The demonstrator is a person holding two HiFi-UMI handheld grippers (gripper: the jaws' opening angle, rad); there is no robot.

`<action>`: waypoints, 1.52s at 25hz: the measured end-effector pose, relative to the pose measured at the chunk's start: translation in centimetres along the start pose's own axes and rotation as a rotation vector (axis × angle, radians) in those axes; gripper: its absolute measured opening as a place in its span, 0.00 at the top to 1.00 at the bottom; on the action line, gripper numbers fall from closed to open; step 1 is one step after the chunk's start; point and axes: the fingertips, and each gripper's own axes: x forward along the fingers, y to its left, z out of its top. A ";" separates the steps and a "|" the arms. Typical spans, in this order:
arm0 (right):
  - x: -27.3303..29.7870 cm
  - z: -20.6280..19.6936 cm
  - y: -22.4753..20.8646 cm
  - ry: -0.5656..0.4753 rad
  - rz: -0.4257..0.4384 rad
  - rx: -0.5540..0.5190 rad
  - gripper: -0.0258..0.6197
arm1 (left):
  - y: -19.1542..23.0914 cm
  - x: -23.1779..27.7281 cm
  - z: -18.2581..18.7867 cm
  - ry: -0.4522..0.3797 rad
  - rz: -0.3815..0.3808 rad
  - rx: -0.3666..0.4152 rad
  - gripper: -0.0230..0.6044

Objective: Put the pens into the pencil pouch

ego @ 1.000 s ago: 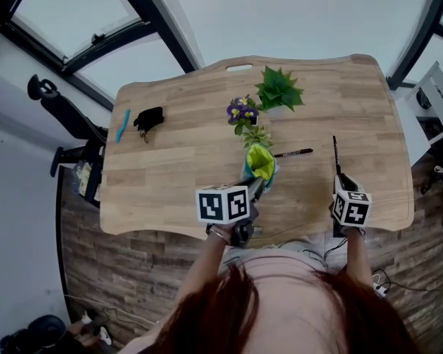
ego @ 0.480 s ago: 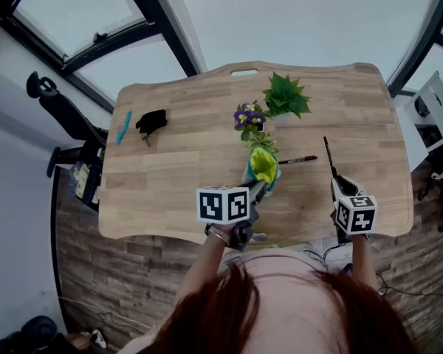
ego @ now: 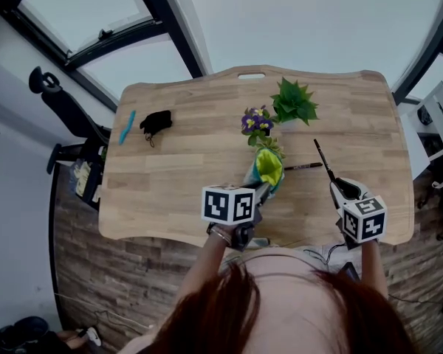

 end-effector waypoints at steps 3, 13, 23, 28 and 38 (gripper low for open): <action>-0.2 0.9 0.9 0.006 0.036 -0.047 0.88 | 0.1 0.0 0.1 0.006 -0.003 0.005 0.93; -1.0 2.8 3.9 0.043 0.148 -0.207 0.88 | 0.3 -0.1 -0.1 0.033 0.002 0.039 0.93; -1.4 4.0 6.7 0.140 0.245 -0.449 0.88 | 0.1 0.1 -0.5 0.056 0.007 0.080 0.93; -1.4 4.1 7.7 0.200 0.286 -0.557 0.88 | -0.1 0.1 -0.8 0.069 0.010 0.102 0.93; -0.8 4.0 8.5 0.306 0.325 -0.722 0.88 | -0.4 0.0 -1.3 0.098 0.022 0.165 0.93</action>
